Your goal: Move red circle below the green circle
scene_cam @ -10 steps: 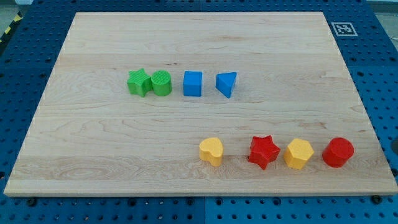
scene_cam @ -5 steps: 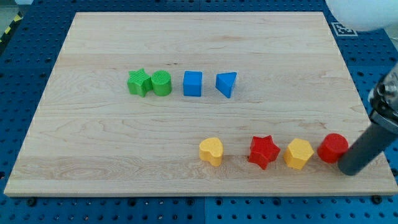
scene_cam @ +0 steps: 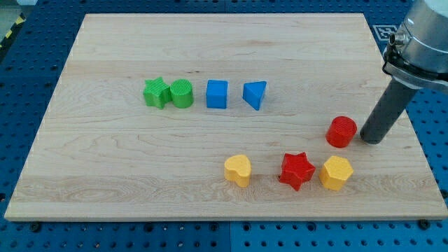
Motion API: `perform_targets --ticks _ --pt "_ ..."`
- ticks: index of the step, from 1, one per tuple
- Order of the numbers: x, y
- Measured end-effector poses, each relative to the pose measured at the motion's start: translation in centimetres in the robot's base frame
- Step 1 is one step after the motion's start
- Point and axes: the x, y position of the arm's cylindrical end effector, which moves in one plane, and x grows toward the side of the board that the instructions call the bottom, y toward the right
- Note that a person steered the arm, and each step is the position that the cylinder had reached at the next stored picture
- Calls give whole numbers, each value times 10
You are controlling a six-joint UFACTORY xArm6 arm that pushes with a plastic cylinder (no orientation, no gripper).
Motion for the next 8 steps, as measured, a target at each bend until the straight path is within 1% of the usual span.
perform_targets --ticks 2,4,5,7,8 --pt "-4 0" --pt "7 -1" --pt "7 -13" --pt "5 -88" --pt "-7 -118"
